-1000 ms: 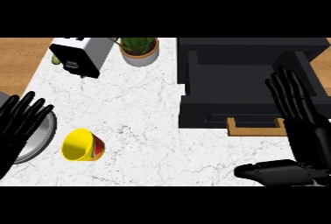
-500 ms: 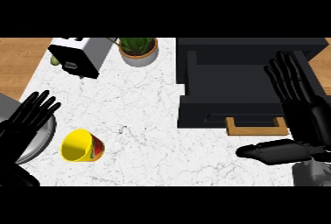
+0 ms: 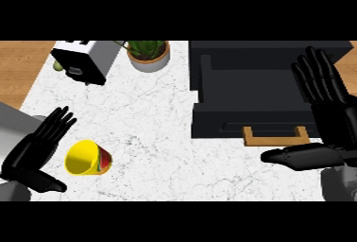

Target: Pick up the cup, place it into the drawer and close the drawer

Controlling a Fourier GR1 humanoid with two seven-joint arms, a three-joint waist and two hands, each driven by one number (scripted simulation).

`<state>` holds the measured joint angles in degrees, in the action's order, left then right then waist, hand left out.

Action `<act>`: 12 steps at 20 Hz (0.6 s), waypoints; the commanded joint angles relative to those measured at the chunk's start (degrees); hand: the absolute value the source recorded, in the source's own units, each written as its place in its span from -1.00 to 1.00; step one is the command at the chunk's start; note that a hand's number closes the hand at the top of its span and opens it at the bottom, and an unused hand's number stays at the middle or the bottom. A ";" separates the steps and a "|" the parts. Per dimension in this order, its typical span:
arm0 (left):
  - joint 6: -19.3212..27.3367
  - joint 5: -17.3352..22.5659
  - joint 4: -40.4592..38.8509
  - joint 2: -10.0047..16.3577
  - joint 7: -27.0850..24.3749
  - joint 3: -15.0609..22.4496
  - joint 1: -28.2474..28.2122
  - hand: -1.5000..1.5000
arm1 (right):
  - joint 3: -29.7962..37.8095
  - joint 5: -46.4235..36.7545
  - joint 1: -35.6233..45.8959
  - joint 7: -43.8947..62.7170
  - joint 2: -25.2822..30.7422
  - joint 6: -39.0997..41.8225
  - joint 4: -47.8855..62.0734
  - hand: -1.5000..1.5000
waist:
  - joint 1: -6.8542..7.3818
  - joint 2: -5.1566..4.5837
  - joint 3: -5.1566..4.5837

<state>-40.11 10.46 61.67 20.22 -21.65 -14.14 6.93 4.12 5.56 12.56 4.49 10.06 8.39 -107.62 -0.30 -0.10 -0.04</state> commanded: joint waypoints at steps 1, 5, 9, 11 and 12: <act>0.07 -6.68 -11.73 0.34 -10.98 0.03 2.94 -1.00 | 1.25 0.79 0.31 2.78 0.45 -0.37 -2.60 -1.00 | -0.12 0.01 -0.02; 2.67 -12.58 -20.06 -0.05 -19.91 2.84 3.58 -1.00 | 0.96 2.05 1.94 3.77 1.11 1.27 -2.64 -1.00 | -0.24 -0.06 -0.06; 4.91 -15.24 -30.50 1.17 -26.23 3.50 8.70 -1.00 | 0.93 1.34 -0.51 2.73 -0.39 0.09 -3.25 -1.00 | -0.71 -0.13 -0.10; 4.40 -15.02 -32.88 2.29 -29.70 3.14 9.07 -1.00 | 2.78 2.07 4.04 3.43 2.18 1.46 0.51 -1.00 | -0.60 -0.27 -0.14; 6.16 -16.06 -36.80 1.24 -29.39 3.65 11.78 -1.00 | 1.62 1.13 2.40 1.99 0.55 0.62 -0.27 -1.00 | -0.99 -0.34 -0.16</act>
<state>-31.09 -2.82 33.49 21.79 -40.96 -11.33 15.69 5.62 6.56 14.80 6.70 10.79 9.00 -107.84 -0.80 -0.27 -0.13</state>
